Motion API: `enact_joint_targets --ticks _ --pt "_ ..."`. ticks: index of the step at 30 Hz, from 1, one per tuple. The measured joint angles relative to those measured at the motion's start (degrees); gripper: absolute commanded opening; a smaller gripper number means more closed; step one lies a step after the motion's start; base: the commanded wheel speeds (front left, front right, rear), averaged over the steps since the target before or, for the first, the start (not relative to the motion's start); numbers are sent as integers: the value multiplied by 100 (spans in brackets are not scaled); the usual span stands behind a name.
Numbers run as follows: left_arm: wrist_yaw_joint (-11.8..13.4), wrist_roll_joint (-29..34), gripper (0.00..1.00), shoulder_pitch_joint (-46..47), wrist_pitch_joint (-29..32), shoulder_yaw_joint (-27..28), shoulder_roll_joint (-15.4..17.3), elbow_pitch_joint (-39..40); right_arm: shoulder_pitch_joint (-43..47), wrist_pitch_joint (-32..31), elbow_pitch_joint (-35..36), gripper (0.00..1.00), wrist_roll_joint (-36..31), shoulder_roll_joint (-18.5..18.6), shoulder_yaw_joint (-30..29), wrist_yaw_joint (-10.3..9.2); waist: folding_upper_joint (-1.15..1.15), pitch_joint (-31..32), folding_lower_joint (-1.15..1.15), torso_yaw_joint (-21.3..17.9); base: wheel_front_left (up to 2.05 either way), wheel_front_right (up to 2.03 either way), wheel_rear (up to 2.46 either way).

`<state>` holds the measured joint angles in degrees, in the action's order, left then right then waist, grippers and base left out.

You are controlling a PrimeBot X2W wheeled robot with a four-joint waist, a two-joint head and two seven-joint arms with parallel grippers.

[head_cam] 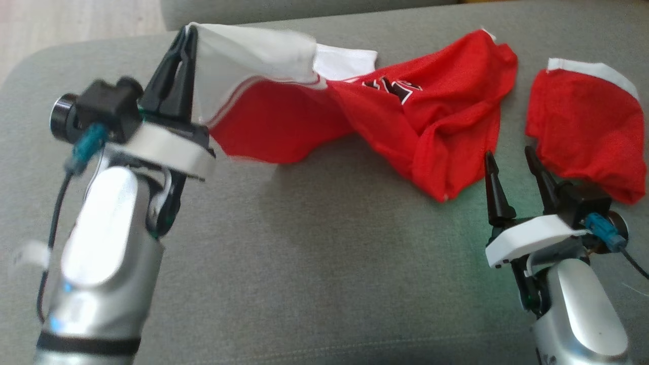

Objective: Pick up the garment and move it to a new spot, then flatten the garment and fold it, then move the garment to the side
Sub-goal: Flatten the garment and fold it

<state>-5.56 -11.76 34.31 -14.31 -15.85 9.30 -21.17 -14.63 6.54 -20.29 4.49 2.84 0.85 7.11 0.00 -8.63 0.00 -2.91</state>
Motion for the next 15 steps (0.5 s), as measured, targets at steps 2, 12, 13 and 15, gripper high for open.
enact_joint_targets --ticks 2,12,13,15 --pt "-43 108 0 -242 -21 -22 65 419 2 1 -58 100 14 0 -11 0 0 54 0 70 0 0 0" --pt "-157 746 0 -2232 -41 -1056 803 1066 26 2 -286 100 48 0 -130 0 0 278 0 308 0 0 0" --pt "-159 834 0 -2353 -40 -1163 904 1035 26 2 -297 100 48 0 -133 0 0 294 0 324 0 0 0" --pt "-176 935 0 -2503 -40 -1305 1066 971 28 1 -320 100 48 0 -142 0 0 328 0 355 0 0 0"
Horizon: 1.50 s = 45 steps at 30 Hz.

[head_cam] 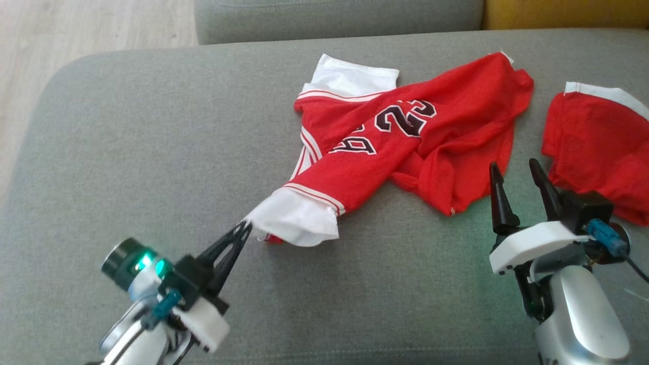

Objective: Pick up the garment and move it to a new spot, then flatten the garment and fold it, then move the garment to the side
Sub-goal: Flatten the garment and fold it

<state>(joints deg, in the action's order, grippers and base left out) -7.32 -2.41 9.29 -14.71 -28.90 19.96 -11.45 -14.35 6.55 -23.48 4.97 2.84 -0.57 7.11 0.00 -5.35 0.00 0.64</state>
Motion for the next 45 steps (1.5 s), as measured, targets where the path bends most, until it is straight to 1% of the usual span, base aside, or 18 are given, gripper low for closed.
enact_joint_targets --ticks 3,4,13,14,15,16,20,23,27,30,33,36,38,42,45 --pt "-19 92 0 -83 -1 -134 156 -27 1 -1 -31 100 -2 -1 -8 0 0 54 0 28 0 0 0" --pt "-22 135 0 -110 -1 -272 171 -32 1 -2 -52 100 -26 -1 -65 0 0 87 0 38 0 0 0" --pt "-23 338 1 -251 -1 -730 185 -528 -1 -2 -41 100 -208 -7 -537 0 0 138 0 -25 0 0 0" --pt "-23 342 39 -258 -1 -773 171 -635 -4 -2 -30 100 -213 -5 -584 0 0 138 0 -41 0 0 0" --pt "-24 342 95 -263 0 -792 154 -788 -5 -2 -9 100 -214 -5 -621 0 0 139 0 -56 0 0 0" --pt "-24 342 100 -263 0 -815 144 -953 -5 -4 9 100 -222 -5 -662 0 0 143 0 -67 0 0 0" --pt "13 254 100 -265 0 -811 60 -1258 -9 -60 101 100 -264 -7 -726 0 0 173 0 -85 0 0 0" --pt "172 71 100 -262 0 -665 -85 -1245 -9 -62 191 100 -311 -7 -766 0 0 196 0 -69 0 0 0" --pt "524 -401 100 -263 1 -74 -285 -889 -3 -102 304 100 -296 -7 -756 0 0 228 0 -28 0 0 0" --pt "762 -809 100 -269 0 457 -528 -449 14 -101 346 100 -177 -7 -626 0 0 249 0 20 0 0 0" --pt "943 -958 100 -347 0 836 -745 -24 166 -100 327 100 -69 -8 -423 0 0 261 0 83 0 0 0" --pt "953 -1022 100 -493 0 1074 -915 178 318 -101 198 100 2 -8 -201 0 0 251 0 173 0 0 0" --pt "926 -1026 100 -593 0 1125 -995 223 322 -107 47 100 0 -8 -57 0 0 242 0 243 0 0 0" --pt "795 -970 100 -744 0 1165 -1128 208 246 -174 -283 100 0 -9 253 0 0 207 0 374 0 0 0" --pt "717 -923 100 -761 0 1278 -1207 197 38 -204 -609 100 0 -8 359 0 0 145 0 469 0 0 0"
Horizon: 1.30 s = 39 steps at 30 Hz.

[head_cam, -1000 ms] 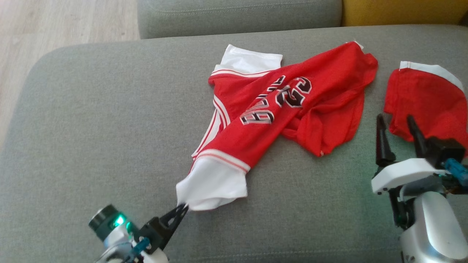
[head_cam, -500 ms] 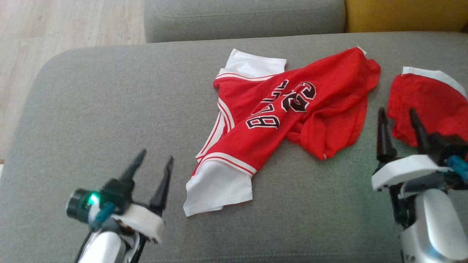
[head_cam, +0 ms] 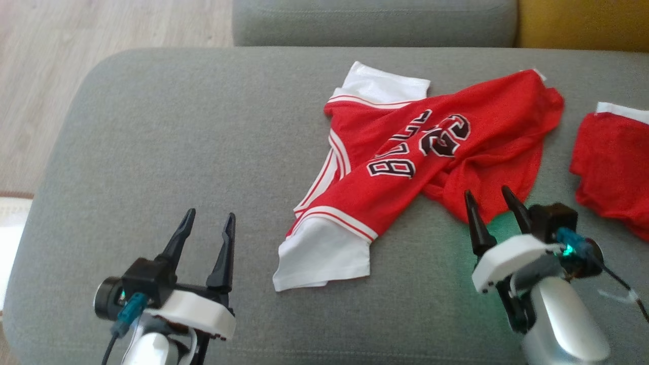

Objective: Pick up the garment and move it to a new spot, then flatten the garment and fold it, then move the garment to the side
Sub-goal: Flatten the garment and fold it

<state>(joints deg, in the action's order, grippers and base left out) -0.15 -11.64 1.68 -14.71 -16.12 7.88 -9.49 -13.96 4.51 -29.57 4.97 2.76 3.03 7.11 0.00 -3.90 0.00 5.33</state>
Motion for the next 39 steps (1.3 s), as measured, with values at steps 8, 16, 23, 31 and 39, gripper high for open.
enact_joint_targets --ticks 8,16,23,31,39 --pt "-237 113 100 49 0 135 -194 -86 -775 59 -867 100 -1 3 148 0 0 -302 0 234 0 0 0" --pt "-389 207 100 230 0 252 -286 -176 -1113 111 -1711 100 -1 10 47 0 0 -526 0 355 0 0 0" --pt "-452 275 100 231 0 377 -342 -200 -1349 263 -2248 100 49 12 -3 0 0 -604 0 394 0 0 0" --pt "-499 350 100 232 0 441 -410 -301 -1514 468 -2583 0 278 11 -52 0 0 -563 0 319 0 0 0" --pt "-548 401 100 215 0 581 -438 -323 -1476 616 -2530 0 445 12 38 0 0 -385 0 7 0 0 0"
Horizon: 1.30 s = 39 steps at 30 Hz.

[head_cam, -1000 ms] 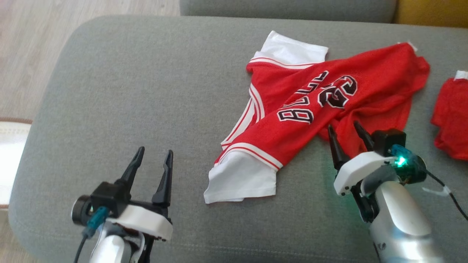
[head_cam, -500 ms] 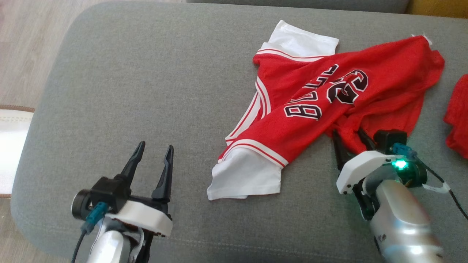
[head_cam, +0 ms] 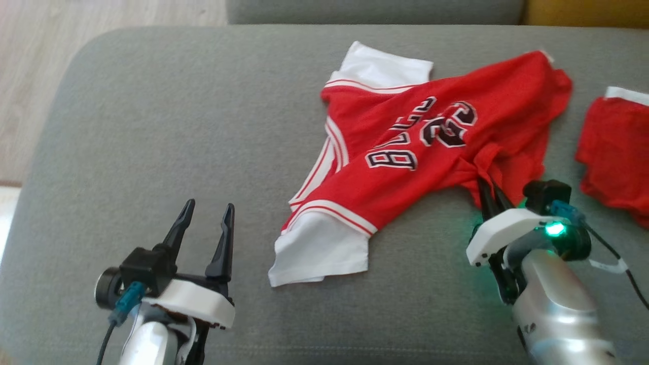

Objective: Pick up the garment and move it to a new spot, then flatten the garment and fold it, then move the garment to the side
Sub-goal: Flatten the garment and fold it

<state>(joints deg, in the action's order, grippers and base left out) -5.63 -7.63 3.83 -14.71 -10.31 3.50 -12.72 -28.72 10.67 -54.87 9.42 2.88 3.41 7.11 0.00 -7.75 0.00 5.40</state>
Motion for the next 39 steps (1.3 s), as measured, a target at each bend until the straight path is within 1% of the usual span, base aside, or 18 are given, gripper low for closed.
enact_joint_targets --ticks 5,7,9,11,12,14,15,18,19,21,23,26,29,33,34,35,37,39 --pt "1 0 100 -30 0 20 -19 2 55 -11 488 0 22 2 144 0 0 142 0 -235 0 0 0" --pt "1 0 100 -59 0 21 -22 8 186 -121 795 0 -15 0 145 0 0 199 0 -321 0 0 0" --pt "1 0 100 -137 0 19 -24 13 371 -285 1154 0 -201 0 73 0 0 242 0 -392 0 0 0" --pt "1 0 100 -179 0 19 -34 11 580 -463 1602 0 -365 1 -63 0 0 284 0 -438 0 0 0" --pt "1 0 100 -193 0 20 -37 12 755 -661 2138 0 -467 2 -115 0 0 330 0 -458 0 0 0" --pt "3 0 100 -207 0 21 -38 12 876 -898 2698 0 -501 1 -110 0 0 371 0 -462 0 0 0" --pt "7 -1 100 -213 0 21 -38 12 924 -1028 2974 0 -469 1 -67 0 0 389 0 -460 0 0 0" --pt "8 -1 100 -239 0 22 -43 12 1093 -1613 3642 0 193 1 197 0 0 428 0 -447 0 0 0" --pt "8 -1 100 -244 0 22 -44 12 1183 -1790 3796 0 214 -12 232 0 0 427 0 -448 0 0 0" --pt "9 -1 100 -248 0 20 -44 14 1400 -2100 3987 0 -12 34 252 0 0 408 0 -439 0 0 0" --pt "9 -1 100 -248 0 11 -49 14 1646 -2359 4051 0 -86 148 221 0 0 386 0 -418 0 0 0" --pt "9 -8 100 -247 0 -4 -49 19 1935 -2698 4064 0 -166 417 227 0 0 342 0 -384 0 0 0" --pt "9 -46 100 -243 0 -32 -52 21 1975 -2917 4061 0 -187 716 196 0 0 287 0 -342 0 0 0" --pt "8 -54 100 -240 0 -33 -52 5 1915 -3214 3940 0 -147 1024 147 0 0 224 0 -303 0 0 0" --pt "8 -53 100 -238 0 -34 -52 3 1867 -3268 3874 37 -192 1118 130 0 0 212 0 -297 0 0 0" --pt "8 -53 100 -238 0 -34 -52 1 1805 -3273 3820 100 -243 1180 43 0 0 199 0 -294 0 0 0" --pt "5 -53 100 -235 0 -41 -53 0 1626 -3289 3642 100 -280 1249 -156 0 0 179 0 -282 0 0 0" --pt "0 -53 100 -222 0 -58 -53 -11 1483 -3285 3489 100 -501 1397 -163 0 0 160 0 -259 0 0 0"
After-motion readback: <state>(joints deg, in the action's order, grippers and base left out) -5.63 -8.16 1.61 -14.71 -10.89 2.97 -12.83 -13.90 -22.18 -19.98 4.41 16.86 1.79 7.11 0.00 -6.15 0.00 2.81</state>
